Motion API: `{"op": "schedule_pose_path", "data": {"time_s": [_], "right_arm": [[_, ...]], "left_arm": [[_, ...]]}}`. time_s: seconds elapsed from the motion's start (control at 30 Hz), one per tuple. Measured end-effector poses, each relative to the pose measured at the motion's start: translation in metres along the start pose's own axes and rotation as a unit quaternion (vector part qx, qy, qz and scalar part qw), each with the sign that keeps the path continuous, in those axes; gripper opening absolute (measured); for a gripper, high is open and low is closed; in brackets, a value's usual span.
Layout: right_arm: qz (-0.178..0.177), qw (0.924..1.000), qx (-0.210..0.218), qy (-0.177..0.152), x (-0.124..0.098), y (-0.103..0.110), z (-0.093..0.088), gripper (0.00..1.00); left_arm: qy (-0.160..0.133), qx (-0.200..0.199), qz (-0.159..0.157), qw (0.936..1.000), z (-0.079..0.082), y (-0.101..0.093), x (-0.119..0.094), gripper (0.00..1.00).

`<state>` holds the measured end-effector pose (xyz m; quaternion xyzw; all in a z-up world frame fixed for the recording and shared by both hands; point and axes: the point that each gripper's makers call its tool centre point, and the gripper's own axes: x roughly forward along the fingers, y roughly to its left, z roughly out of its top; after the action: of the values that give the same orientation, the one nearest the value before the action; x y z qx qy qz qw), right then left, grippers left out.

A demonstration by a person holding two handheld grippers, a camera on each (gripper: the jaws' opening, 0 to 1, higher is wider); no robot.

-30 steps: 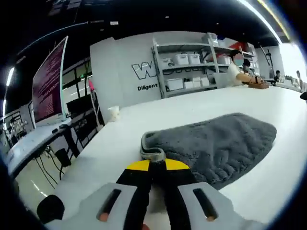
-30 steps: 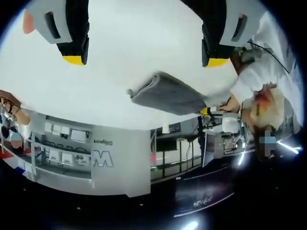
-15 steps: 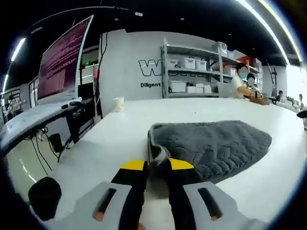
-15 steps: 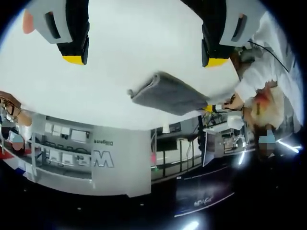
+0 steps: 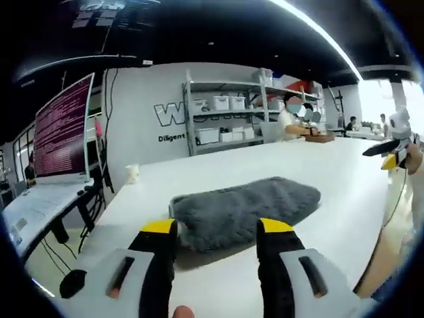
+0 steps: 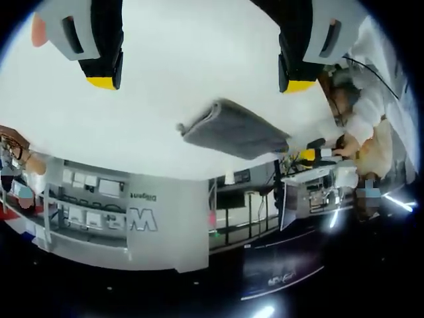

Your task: Open the folded towel by lifting each exposed corner and separating the folded layers until the towel lies flat within the target outline without major curled edges

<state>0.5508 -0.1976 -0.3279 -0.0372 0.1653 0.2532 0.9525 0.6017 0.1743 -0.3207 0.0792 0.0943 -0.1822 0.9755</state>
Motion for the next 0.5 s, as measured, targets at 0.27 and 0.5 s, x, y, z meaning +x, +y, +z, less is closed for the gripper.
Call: {"op": "schedule_pose_path", "data": {"time_s": [0.27, 0.5], "right_arm": [[0.004, 0.9999, -0.011, 0.010, 0.009, 0.009, -0.004, 0.98], [0.012, 0.9998, -0.010, 0.013, 0.021, 0.017, -0.009, 0.98]], "left_arm": [[-0.002, -0.007, -0.060, 0.9982, 0.012, -0.031, -0.020, 0.74], [-0.020, -0.017, -0.085, 0.9960, 0.018, -0.032, -0.024, 0.78]]}}
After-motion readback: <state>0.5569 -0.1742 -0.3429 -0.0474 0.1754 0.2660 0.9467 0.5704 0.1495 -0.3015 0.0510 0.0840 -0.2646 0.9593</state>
